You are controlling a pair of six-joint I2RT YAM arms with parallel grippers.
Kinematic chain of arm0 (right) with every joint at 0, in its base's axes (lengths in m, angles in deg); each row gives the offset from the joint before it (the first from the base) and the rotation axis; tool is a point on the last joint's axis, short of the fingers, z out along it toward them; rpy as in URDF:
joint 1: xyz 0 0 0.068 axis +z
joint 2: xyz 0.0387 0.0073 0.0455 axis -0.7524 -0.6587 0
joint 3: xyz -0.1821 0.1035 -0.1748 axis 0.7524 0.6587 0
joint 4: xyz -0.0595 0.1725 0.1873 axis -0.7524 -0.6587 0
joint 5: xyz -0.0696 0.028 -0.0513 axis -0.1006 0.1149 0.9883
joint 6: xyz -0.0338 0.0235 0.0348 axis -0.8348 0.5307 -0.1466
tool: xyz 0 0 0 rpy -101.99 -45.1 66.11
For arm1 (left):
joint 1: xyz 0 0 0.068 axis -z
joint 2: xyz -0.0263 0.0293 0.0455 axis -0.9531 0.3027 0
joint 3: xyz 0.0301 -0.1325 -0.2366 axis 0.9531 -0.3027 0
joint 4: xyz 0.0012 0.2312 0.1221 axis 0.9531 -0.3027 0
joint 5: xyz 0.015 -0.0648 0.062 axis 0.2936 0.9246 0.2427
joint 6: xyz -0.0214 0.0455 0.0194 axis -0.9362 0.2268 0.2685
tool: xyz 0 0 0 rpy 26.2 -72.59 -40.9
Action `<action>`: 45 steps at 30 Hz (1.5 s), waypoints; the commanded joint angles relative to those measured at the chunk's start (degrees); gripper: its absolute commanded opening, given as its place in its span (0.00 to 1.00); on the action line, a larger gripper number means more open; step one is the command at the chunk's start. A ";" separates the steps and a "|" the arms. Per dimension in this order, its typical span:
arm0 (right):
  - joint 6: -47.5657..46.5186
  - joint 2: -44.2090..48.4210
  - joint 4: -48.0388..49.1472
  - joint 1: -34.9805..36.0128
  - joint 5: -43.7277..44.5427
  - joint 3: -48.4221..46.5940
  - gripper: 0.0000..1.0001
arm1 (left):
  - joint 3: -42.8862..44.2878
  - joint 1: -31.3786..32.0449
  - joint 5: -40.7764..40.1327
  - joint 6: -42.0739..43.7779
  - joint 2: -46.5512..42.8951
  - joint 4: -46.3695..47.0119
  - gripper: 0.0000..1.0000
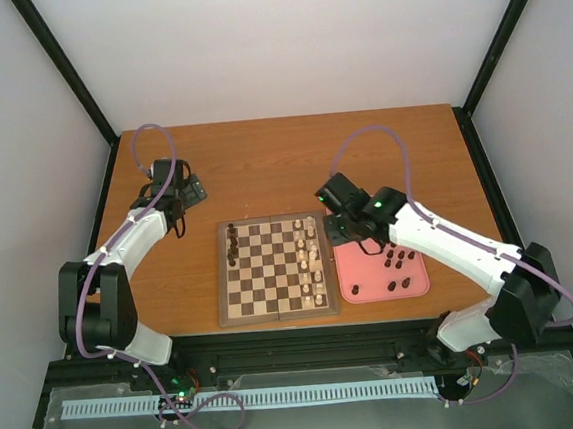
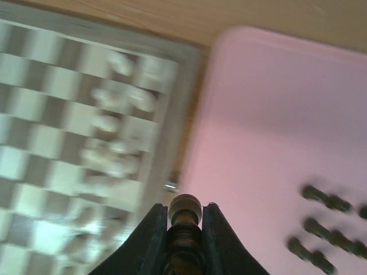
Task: Set up the chess pieces on the board
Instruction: Pick up the chess piece from the storage box, then place the chess piece on the chessboard.
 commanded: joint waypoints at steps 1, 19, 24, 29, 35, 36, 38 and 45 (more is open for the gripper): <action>-1.34 -5.96 -1.48 7.45 -0.90 -8.48 0.09 | 2.83 0.32 -0.41 0.65 0.37 -0.33 1.00; -5.74 -35.20 -0.25 24.14 -7.76 -36.42 0.09 | 2.72 0.32 -0.28 0.56 -1.40 -0.65 1.00; -6.43 -39.09 0.14 24.51 -8.40 -39.50 0.09 | 2.63 0.33 -0.75 0.34 -1.83 -0.92 1.00; -7.35 -43.05 0.00 24.48 -9.12 -42.99 0.09 | 1.82 0.32 -1.70 -0.30 -2.92 -0.53 1.00; -8.42 -45.95 -0.52 24.44 -10.49 -46.09 0.09 | 1.15 0.32 -1.88 -0.36 -4.74 -0.41 1.00; -8.57 -46.39 -0.60 24.48 -10.73 -46.46 0.09 | 1.13 0.36 -2.12 -0.32 -5.05 -0.49 1.00; -8.72 -47.26 -0.70 24.50 -10.79 -47.19 0.09 | 0.88 0.33 -2.33 -0.40 -5.37 -0.53 1.00; -9.04 -48.61 -0.71 24.57 -11.69 -47.77 0.09 | 0.78 0.32 -2.34 -0.49 -5.04 -0.26 1.00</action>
